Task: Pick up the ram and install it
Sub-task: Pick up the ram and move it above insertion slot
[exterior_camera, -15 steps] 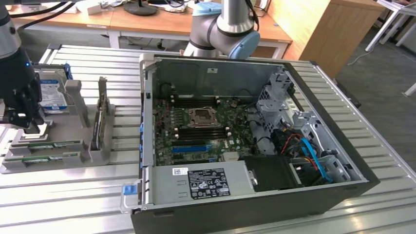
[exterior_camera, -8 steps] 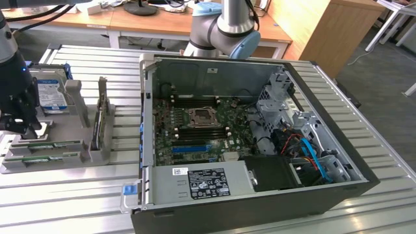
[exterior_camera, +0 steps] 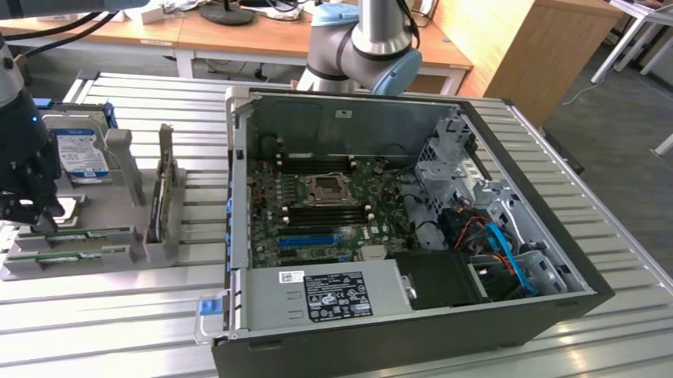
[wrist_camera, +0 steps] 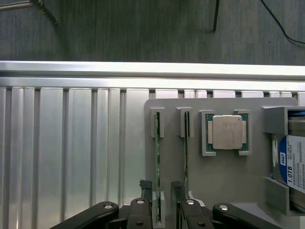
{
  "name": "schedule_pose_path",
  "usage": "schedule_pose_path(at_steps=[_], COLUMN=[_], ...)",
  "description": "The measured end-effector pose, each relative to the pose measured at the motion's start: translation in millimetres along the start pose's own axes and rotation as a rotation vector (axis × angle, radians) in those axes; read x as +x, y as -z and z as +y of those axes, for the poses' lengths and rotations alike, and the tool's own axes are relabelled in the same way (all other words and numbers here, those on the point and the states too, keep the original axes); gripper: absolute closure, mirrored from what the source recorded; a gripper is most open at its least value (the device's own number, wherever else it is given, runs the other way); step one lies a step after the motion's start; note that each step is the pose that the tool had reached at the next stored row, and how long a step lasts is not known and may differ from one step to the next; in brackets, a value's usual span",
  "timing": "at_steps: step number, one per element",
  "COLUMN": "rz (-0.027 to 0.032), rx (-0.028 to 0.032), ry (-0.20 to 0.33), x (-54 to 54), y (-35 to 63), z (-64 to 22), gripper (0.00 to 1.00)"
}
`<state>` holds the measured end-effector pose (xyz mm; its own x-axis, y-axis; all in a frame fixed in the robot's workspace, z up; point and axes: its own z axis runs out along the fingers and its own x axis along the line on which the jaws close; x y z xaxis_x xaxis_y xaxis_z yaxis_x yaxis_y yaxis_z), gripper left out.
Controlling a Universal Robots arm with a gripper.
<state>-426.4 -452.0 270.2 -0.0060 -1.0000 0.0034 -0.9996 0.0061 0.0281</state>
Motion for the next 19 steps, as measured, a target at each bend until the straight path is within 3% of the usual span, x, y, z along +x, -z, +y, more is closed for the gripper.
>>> schedule_pose_path(at_steps=[7,19], rz=[-0.0001,-0.001], rx=[0.0,0.0001], ry=[0.0,0.0], x=[0.4,0.3], y=[-0.4,-11.2], z=[0.0,-0.3], gripper=[0.7,0.7])
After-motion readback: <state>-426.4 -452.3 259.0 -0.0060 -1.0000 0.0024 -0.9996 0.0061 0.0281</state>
